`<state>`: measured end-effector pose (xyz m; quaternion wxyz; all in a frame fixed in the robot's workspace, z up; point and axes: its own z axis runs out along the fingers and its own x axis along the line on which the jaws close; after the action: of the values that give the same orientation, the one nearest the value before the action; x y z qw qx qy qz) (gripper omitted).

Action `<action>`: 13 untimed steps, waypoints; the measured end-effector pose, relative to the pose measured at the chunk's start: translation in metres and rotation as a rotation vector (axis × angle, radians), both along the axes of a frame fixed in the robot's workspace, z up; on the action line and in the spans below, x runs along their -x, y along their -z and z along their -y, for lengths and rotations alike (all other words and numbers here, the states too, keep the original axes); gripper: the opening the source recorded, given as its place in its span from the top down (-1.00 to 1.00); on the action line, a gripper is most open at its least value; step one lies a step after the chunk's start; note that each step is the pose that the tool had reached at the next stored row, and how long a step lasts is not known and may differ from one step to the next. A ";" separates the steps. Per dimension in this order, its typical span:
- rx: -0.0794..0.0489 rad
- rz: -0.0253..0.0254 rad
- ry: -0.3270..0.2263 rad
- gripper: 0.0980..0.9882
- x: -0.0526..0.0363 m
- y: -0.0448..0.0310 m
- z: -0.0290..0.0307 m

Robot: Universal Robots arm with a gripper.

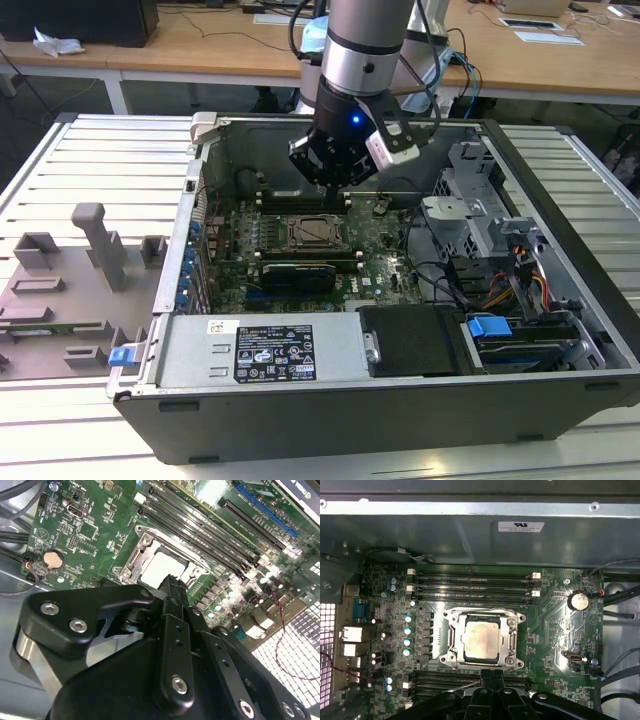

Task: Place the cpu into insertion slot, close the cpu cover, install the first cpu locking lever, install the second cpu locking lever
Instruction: 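Install the second cpu locking lever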

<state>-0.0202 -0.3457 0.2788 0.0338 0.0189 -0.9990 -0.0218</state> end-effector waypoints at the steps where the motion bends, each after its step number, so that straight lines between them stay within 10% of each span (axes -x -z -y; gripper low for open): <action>1: 0.000 0.0000 0.000 0.98 0.0000 0.0010 0.0002; 13: 0.000 0.0000 0.000 0.98 0.0000 0.0036 0.0092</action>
<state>-0.0201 -0.3550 0.2752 0.0338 0.0189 -0.9990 -0.0218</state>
